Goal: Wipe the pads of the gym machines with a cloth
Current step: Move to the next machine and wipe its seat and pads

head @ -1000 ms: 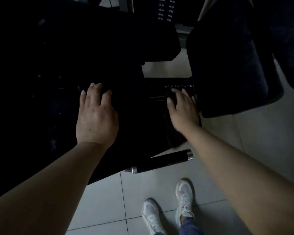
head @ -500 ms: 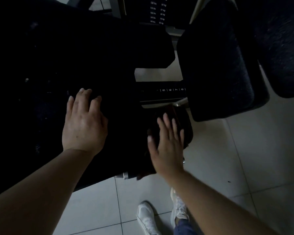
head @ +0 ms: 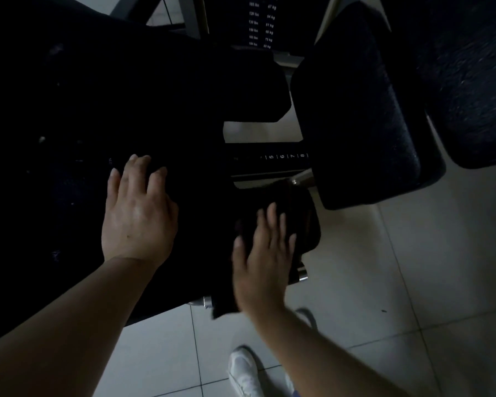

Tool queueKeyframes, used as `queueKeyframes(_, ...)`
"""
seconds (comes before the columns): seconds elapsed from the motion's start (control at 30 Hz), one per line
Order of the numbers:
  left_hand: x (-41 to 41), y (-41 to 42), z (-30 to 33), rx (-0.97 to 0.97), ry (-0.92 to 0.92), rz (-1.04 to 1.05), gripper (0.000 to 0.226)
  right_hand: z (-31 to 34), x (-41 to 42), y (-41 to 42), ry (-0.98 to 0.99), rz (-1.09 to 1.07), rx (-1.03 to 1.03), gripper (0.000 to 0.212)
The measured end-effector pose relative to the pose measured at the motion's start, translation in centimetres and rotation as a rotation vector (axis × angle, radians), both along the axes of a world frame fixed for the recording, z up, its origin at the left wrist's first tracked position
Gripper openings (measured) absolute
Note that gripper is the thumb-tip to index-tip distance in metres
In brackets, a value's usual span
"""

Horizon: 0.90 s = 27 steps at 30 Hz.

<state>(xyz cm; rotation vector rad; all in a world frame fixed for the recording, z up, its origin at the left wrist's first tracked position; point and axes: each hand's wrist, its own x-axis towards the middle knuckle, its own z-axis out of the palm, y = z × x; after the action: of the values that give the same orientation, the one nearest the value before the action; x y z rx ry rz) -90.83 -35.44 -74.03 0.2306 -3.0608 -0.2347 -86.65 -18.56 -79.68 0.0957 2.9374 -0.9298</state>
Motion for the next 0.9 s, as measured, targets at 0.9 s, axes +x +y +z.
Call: queueKeyframes(0.9,-0.1,-0.1,0.3,0.004,-0.010,-0.003,0.048,-1.3,-8.7,6.7,-0.040,0.270,0.009,0.063)
